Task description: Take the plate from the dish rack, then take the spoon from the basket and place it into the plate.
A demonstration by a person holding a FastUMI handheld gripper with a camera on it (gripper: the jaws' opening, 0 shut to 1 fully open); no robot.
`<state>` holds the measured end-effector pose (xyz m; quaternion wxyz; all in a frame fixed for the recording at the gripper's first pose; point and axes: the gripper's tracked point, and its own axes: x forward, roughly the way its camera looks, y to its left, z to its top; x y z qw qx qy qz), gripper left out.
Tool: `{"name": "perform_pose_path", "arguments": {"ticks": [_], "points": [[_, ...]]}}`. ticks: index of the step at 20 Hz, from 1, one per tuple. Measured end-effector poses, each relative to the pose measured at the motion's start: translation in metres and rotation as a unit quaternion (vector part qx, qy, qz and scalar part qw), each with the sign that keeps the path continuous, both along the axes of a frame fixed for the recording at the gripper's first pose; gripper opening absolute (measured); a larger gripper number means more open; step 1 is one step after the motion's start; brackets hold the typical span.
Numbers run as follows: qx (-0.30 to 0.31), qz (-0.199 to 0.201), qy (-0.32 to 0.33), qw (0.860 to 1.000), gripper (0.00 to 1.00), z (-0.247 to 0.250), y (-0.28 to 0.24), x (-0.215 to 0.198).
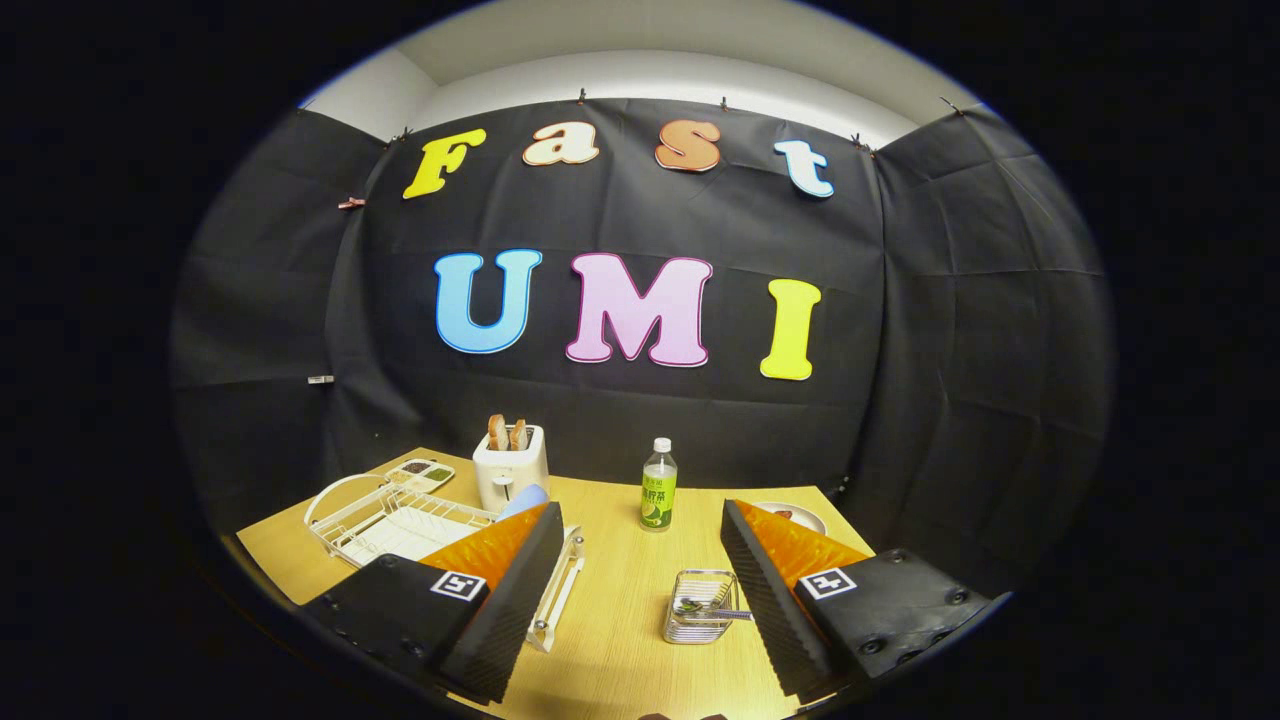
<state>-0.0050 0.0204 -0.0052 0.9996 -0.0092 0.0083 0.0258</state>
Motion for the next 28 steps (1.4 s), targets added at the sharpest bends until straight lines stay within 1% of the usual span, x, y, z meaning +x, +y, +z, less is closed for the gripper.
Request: {"name": "perform_pose_path", "arguments": {"ticks": [5,10,17,18,20,21,23,28], "points": [[-0.014,0.009,0.008,1.000,0.98,-0.007,0.004,0.001],[-0.025,0.019,0.005,0.999,0.98,-0.003,0.010,0.004],[-0.009,0.028,0.012,1.000,0.98,0.012,0.023,0.021],[-0.007,0.030,0.021,0.999,0.97,0.013,0.027,0.024],[-0.005,0.047,0.052,0.998,0.97,0.008,0.044,0.031],[-0.008,0.052,0.058,0.997,0.98,0.010,0.050,0.037],[-0.026,0.057,0.072,0.995,0.98,0.012,0.059,0.051],[-0.069,0.075,0.131,0.986,0.98,-0.006,0.098,0.089]]}}
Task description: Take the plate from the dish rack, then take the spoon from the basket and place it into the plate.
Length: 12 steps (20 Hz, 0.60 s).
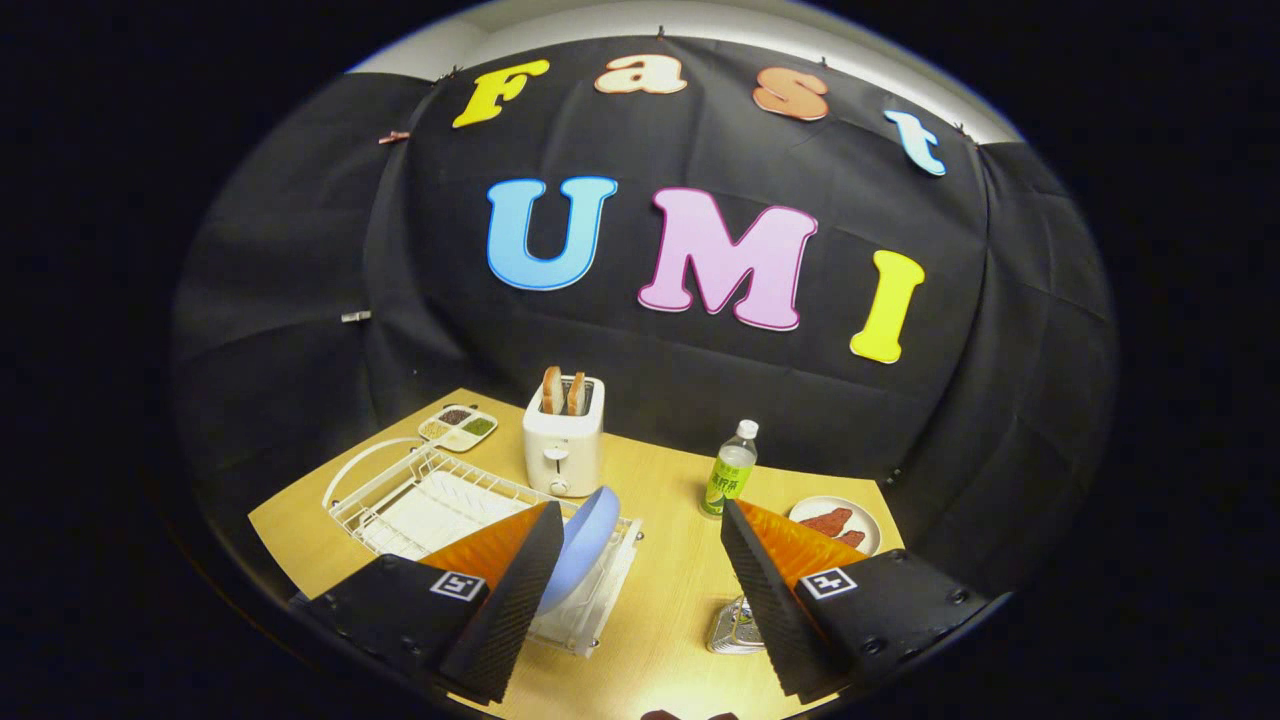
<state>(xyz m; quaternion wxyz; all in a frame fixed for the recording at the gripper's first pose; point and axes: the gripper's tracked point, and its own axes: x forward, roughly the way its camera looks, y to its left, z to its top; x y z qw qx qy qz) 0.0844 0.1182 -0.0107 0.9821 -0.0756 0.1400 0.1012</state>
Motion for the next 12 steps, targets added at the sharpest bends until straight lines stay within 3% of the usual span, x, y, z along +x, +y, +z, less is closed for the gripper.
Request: {"name": "perform_pose_path", "arguments": {"ticks": [7,8,12], "points": [[-0.041,-0.012,0.138,0.989,0.93,-0.077,0.033,0.043],[-0.047,-0.022,0.157,0.986,0.83,-0.089,0.032,0.046],[-0.034,-0.056,0.218,0.974,0.65,-0.118,0.036,0.053]]}}
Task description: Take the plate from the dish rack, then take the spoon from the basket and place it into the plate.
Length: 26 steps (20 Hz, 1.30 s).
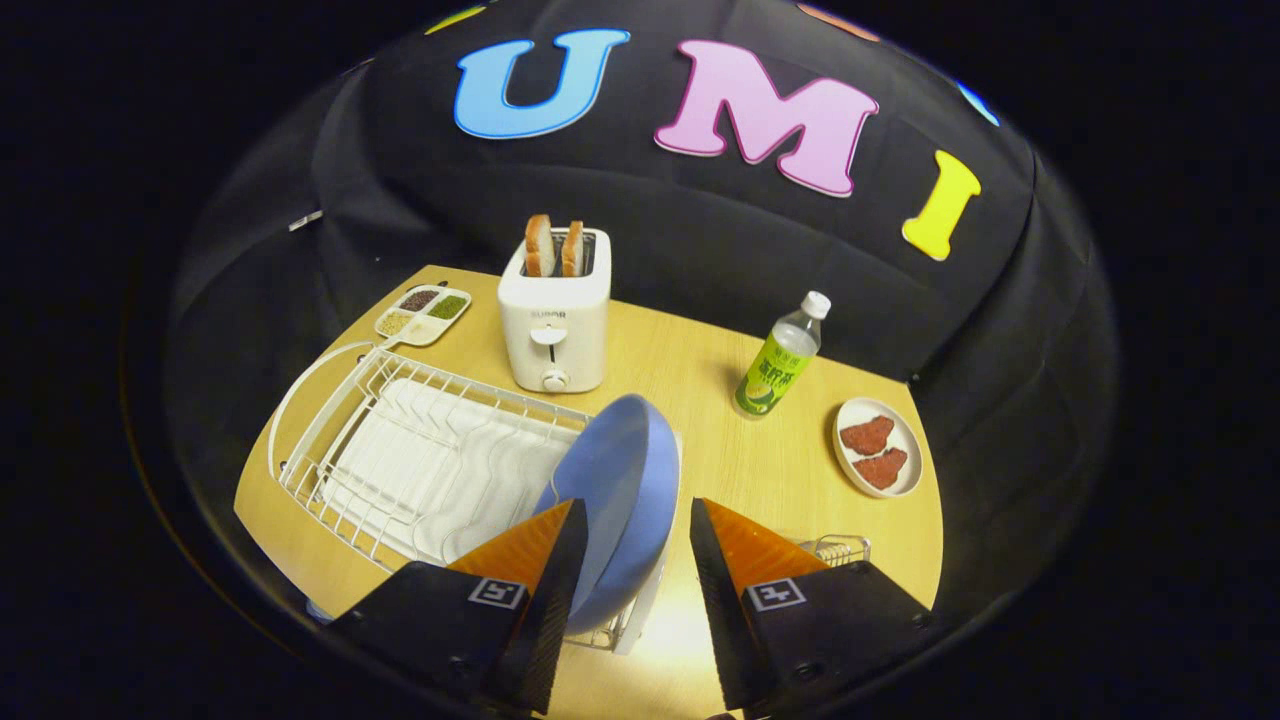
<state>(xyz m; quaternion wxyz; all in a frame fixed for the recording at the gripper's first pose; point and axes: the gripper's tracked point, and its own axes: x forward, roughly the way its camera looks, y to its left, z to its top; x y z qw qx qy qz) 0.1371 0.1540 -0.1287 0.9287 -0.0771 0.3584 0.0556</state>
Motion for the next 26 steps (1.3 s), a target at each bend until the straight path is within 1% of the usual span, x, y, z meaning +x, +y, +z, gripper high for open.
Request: {"name": "perform_pose_path", "arguments": {"ticks": [1,4,6,7,8,12,14,15,16,20,21,23,26], "points": [[0.005,-0.012,0.011,1.000,0.63,-0.006,0.000,0.002],[0.034,-0.033,0.043,0.998,0.47,-0.018,0.006,0.006],[0.040,-0.042,0.059,0.997,0.43,-0.025,0.007,0.008],[0.031,-0.051,0.061,0.996,0.43,-0.026,0.003,0.008],[0.029,-0.059,0.059,0.996,0.39,-0.024,0.002,0.010],[0.018,-0.075,0.038,0.996,0.30,-0.016,0.006,0.014],[0.002,-0.100,0.018,0.995,0.27,-0.004,-0.001,0.016],[-0.001,-0.113,-0.002,0.994,0.27,0.005,-0.001,0.020],[-0.013,-0.118,-0.015,0.993,0.25,0.010,-0.004,0.023],[-0.044,-0.123,-0.042,0.991,0.24,0.024,-0.014,0.024],[-0.037,-0.123,-0.043,0.991,0.23,0.024,-0.016,0.025],[-0.019,-0.127,-0.036,0.991,0.23,0.024,-0.019,0.023],[0.008,-0.121,-0.033,0.992,0.21,0.027,-0.028,0.020]]}}
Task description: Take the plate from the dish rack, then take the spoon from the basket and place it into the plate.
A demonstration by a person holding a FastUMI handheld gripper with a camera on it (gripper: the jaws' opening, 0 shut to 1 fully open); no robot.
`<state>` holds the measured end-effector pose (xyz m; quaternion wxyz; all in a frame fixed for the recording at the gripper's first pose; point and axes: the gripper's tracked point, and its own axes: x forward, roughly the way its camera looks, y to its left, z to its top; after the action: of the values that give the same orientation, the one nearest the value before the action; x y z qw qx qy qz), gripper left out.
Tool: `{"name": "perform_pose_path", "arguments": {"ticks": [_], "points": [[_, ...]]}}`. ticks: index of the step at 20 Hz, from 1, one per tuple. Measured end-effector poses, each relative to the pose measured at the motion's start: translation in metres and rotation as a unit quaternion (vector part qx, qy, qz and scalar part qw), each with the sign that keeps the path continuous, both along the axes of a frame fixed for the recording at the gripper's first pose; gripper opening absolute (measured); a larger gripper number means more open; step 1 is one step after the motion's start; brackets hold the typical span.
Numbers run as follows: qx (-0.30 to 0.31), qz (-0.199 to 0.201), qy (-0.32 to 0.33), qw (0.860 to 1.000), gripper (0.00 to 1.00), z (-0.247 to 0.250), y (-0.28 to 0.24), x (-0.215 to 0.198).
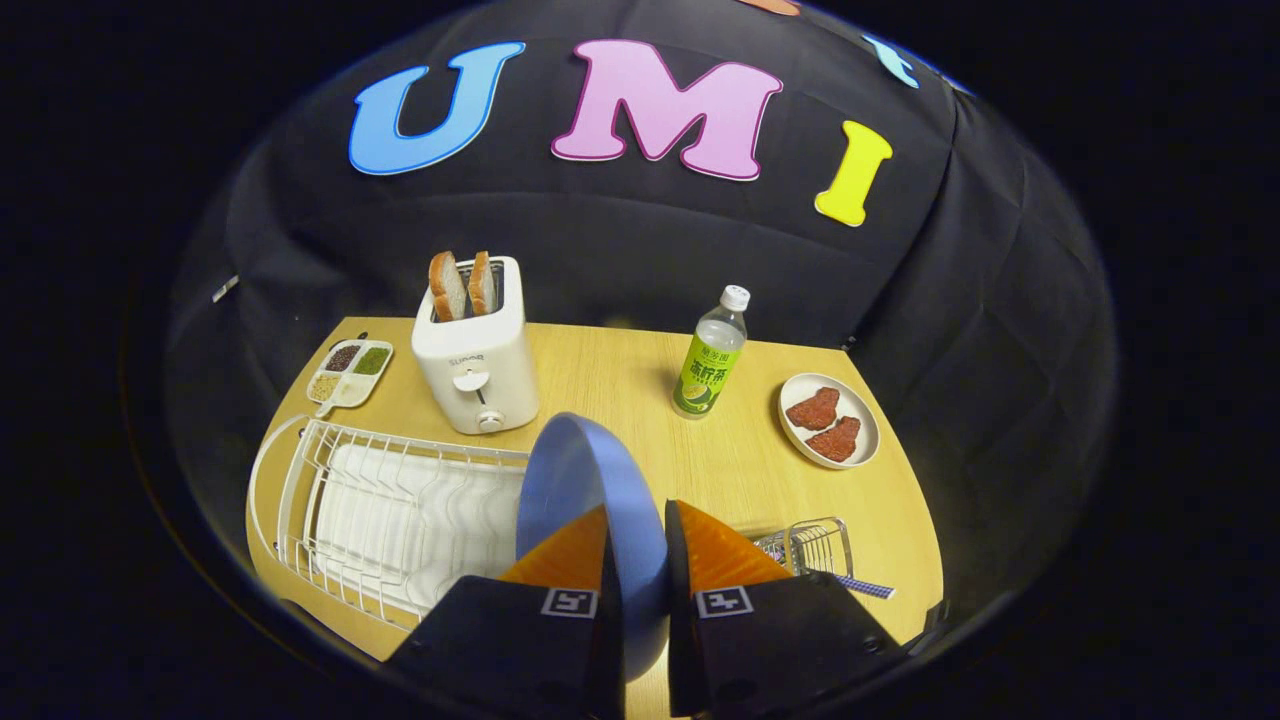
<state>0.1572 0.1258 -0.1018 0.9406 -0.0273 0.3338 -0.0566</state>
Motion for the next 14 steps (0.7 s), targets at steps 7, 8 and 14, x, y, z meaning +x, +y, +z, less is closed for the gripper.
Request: {"name": "perform_pose_path", "arguments": {"ticks": [7,8,14], "points": [[0.059,0.030,-0.012,0.998,0.21,0.025,-0.031,-0.028],[0.061,0.041,-0.015,0.997,0.21,0.029,-0.037,-0.035],[0.126,0.078,-0.001,0.989,0.21,0.034,-0.077,-0.088]]}}
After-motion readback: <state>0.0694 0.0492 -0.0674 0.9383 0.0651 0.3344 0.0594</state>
